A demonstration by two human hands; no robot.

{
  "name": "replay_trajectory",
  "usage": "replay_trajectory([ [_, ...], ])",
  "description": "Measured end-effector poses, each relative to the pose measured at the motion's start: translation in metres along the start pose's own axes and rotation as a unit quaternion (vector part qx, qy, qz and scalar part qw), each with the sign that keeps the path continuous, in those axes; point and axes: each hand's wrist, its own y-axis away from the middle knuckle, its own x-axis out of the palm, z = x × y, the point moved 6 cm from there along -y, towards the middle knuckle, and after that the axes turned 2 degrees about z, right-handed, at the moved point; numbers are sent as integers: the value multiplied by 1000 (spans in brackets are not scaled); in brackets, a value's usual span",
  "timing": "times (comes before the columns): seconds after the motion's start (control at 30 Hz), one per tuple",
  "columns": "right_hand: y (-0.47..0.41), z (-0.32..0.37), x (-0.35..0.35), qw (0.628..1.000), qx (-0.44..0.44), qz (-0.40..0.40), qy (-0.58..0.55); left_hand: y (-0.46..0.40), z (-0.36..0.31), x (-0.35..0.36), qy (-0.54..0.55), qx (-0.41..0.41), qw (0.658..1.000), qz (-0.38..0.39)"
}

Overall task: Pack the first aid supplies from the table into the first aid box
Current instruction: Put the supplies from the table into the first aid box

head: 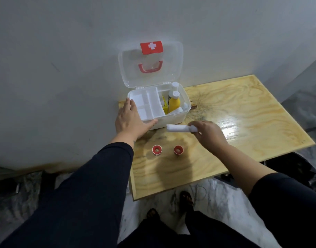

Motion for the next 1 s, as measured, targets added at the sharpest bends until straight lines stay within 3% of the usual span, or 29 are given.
replay_trajectory([
  [0.23,-10,21,-47,995,43,-78,-41,1,0,-2,17,-2,1000,11],
  [0.47,-64,88,-22,986,133,-18,-104,-6,12,-3,47,28,998,41],
  [0.63,-92,105,-8,987,158,16,-35,-9,14,0,41,34,998,41],
  [1.0,-109,135,8,996,54,40,-56,-11,16,0,46,9,998,45],
])
